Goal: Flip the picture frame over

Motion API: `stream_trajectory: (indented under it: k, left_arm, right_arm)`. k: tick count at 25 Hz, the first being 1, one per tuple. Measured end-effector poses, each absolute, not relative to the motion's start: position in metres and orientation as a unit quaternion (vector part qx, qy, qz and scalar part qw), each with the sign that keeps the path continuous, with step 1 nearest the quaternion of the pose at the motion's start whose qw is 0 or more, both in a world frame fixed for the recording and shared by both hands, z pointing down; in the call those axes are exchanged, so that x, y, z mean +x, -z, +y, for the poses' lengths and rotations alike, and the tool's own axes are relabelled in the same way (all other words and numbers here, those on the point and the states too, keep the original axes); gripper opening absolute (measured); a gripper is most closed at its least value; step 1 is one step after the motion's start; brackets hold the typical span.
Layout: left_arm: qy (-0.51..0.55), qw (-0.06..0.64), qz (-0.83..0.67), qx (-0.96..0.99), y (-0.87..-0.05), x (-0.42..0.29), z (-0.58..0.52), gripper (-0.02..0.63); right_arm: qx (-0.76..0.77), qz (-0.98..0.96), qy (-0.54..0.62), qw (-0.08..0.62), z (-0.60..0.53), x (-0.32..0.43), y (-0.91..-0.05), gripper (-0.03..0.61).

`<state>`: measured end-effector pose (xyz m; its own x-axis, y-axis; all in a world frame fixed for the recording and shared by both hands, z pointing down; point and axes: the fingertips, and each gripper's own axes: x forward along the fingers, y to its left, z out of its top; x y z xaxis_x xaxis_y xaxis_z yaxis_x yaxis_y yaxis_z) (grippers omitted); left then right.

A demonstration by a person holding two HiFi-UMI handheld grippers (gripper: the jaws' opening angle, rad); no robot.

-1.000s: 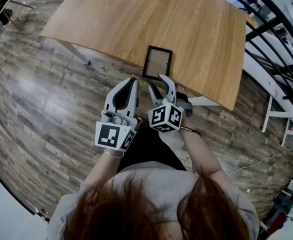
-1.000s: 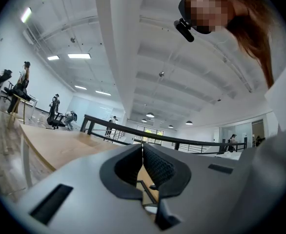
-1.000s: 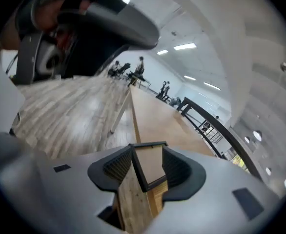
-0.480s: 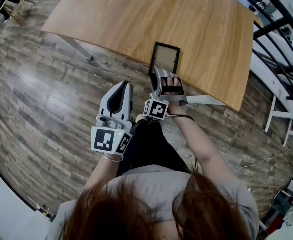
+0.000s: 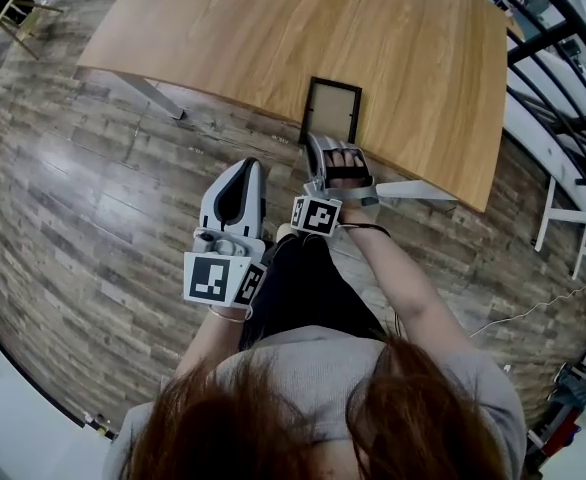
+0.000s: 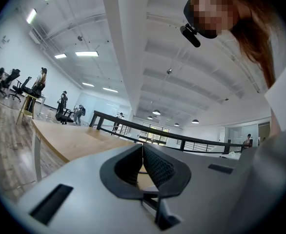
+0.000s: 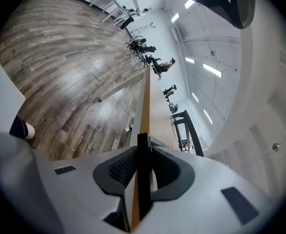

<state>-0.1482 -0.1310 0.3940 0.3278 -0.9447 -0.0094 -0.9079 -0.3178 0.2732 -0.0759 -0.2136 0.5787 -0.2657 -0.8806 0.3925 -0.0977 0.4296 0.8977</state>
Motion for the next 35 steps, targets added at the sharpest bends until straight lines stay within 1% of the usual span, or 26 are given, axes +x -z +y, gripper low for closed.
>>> stream_trajectory:
  k: [6,13,16,21,26,31,35]
  left_arm:
    - [0.084,0.112,-0.571,0.809,-0.394,-0.147,-0.131,0.008]
    - [0.088,0.102,-0.576,0.806,-0.386,-0.155,-0.136,0.008]
    - [0.091,0.096,-0.579,0.804,-0.38,-0.159,-0.141,0.008]
    - [0.092,0.088,-0.575,0.808,-0.372,-0.157,-0.145,0.008]
    - [0.091,0.091,-0.565,0.815,-0.371,-0.15,-0.147,0.009]
    - [0.091,0.093,-0.553,0.823,-0.371,-0.139,-0.154,0.008]
    - [0.09,0.096,-0.545,0.828,-0.372,-0.133,-0.16,0.008]
  right_arm:
    - [0.366,-0.702,0.388,0.473,-0.212,-0.081,-0.564,0.094]
    - [0.4,-0.757,0.335,0.394,-0.207,-0.092,-0.526,0.092]
    - [0.436,-0.776,0.289,0.352,-0.214,-0.091,-0.504,0.091]
    - [0.534,-0.802,0.135,0.232,-0.235,-0.067,-0.464,0.091]
    - [0.621,-0.781,-0.04,0.061,-0.251,-0.025,-0.433,0.091]
    - [0.653,-0.735,-0.165,-0.078,-0.251,0.011,-0.434,0.091]
    - [0.663,-0.688,-0.249,-0.159,-0.246,0.029,-0.441,0.091]
